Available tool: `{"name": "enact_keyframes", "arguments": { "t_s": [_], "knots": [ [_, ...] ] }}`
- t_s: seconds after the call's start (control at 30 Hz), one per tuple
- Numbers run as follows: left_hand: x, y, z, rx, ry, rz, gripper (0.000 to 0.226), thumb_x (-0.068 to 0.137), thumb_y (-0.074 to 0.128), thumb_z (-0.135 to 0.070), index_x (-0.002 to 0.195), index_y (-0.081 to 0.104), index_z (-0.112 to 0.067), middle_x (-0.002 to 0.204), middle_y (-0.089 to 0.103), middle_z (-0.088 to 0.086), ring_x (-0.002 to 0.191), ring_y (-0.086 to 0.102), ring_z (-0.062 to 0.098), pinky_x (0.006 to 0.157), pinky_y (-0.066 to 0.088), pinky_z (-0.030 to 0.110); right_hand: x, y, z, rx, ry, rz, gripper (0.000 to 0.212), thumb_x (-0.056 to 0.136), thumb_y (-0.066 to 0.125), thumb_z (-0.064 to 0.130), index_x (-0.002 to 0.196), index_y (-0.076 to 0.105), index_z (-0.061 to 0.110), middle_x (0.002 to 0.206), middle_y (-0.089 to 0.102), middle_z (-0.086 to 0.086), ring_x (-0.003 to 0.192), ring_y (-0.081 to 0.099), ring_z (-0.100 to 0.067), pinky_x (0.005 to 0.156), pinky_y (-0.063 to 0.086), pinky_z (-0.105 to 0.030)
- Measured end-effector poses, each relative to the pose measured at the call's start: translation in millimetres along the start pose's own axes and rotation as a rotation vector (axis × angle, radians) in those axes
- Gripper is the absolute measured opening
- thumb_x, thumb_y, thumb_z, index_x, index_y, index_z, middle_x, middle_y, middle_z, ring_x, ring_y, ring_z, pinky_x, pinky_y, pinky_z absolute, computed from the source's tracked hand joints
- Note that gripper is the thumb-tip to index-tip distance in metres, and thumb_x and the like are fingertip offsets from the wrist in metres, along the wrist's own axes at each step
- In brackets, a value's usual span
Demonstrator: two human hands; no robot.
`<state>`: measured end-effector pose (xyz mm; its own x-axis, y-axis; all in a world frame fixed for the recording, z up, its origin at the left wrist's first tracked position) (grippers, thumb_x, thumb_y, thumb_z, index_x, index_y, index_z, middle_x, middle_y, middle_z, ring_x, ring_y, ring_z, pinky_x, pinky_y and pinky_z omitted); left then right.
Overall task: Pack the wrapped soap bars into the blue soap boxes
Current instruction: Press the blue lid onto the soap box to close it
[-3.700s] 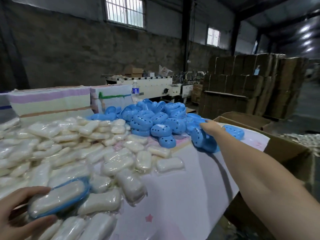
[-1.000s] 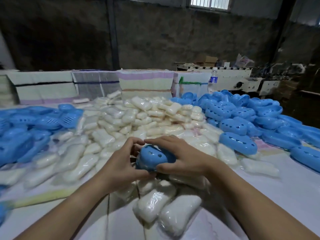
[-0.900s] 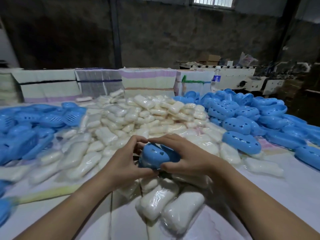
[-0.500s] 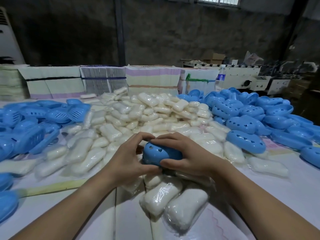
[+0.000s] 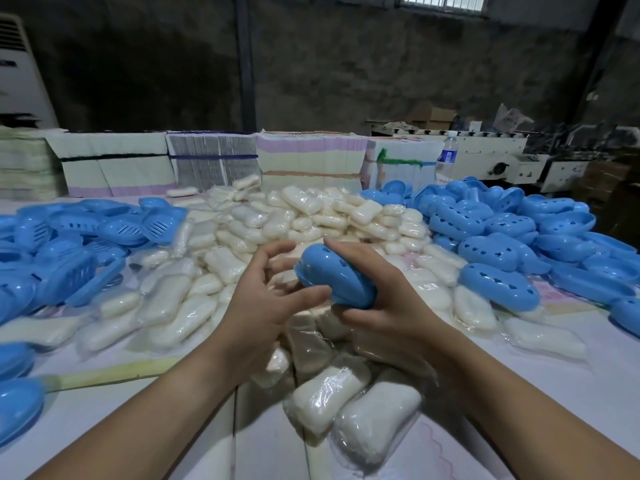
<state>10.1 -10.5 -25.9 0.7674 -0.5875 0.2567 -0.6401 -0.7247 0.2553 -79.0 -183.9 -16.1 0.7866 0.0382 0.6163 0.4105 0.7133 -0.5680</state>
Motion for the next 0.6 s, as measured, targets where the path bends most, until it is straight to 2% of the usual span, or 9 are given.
{"name": "enact_keyframes", "arguments": {
  "t_s": [0.1, 0.23, 0.33, 0.47, 0.6],
  "knots": [
    [-5.1, 9.9, 1.9, -0.226, -0.114, 0.029, 0.063, 0.071, 0.087, -0.005, 0.127, 0.059, -0.007, 0.118, 0.069, 0.023, 0.102, 0.072, 0.032, 0.082, 0.061, 0.035, 1.8, 8.5, 2.3, 0.027, 0.008, -0.048, 0.081, 0.076, 0.077, -0.002, 0.146, 0.044, 0.019, 0.140, 0.049, 0.001, 0.132, 0.047, -0.019, 0.107, 0.042, -0.038],
    [-8.1, 12.2, 5.0, -0.354, -0.169, 0.085, 0.050, 0.078, 0.074, -0.007, 0.125, 0.061, 0.001, 0.118, 0.069, 0.026, 0.103, 0.071, 0.035, 0.084, 0.061, 0.037, 0.1, 10.0, 3.7, 0.150, 0.107, 0.018, 0.070, 0.087, 0.074, 0.021, 0.147, 0.041, 0.033, 0.141, 0.048, 0.010, 0.135, 0.045, -0.014, 0.111, 0.039, -0.037],
    [-6.6, 10.1, 6.0, -0.347, -0.173, 0.090, 0.051, 0.079, 0.073, -0.010, 0.126, 0.061, 0.001, 0.121, 0.068, 0.026, 0.112, 0.068, 0.036, 0.092, 0.058, 0.037, 0.5, 7.1, 4.2, 0.174, 0.133, 0.056, 0.056, 0.095, 0.059, 0.028, 0.146, 0.040, 0.039, 0.140, 0.048, 0.012, 0.134, 0.044, -0.009, 0.112, 0.035, -0.027],
    [-3.7, 7.3, 7.3, -0.237, -0.167, 0.085, 0.055, 0.075, 0.074, -0.015, 0.127, 0.061, -0.002, 0.123, 0.067, 0.026, 0.120, 0.062, 0.041, 0.105, 0.050, 0.048, 1.4, 5.0, 4.4, 0.230, 0.167, 0.060, 0.052, 0.095, 0.057, 0.029, 0.145, 0.044, 0.036, 0.136, 0.050, 0.007, 0.128, 0.049, -0.010, 0.103, 0.039, -0.018],
    [-3.1, 7.1, 6.8, -0.224, -0.180, 0.095, 0.056, 0.075, 0.074, -0.014, 0.127, 0.060, -0.001, 0.122, 0.067, 0.026, 0.119, 0.063, 0.041, 0.100, 0.053, 0.044, 2.5, 3.8, 5.4, 0.216, 0.182, 0.064, 0.051, 0.093, 0.059, 0.029, 0.141, 0.047, 0.036, 0.133, 0.053, 0.006, 0.123, 0.052, -0.008, 0.100, 0.041, -0.017]
  ]
}}
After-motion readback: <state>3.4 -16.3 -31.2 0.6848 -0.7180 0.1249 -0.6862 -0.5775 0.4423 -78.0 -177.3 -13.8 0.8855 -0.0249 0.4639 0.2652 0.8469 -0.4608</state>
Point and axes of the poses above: each hand's wrist, its own x-axis towards the middle knuckle, its own y-axis out of the palm, z = x × y, the point moved 1 cm from there along x, towards the middle knuckle
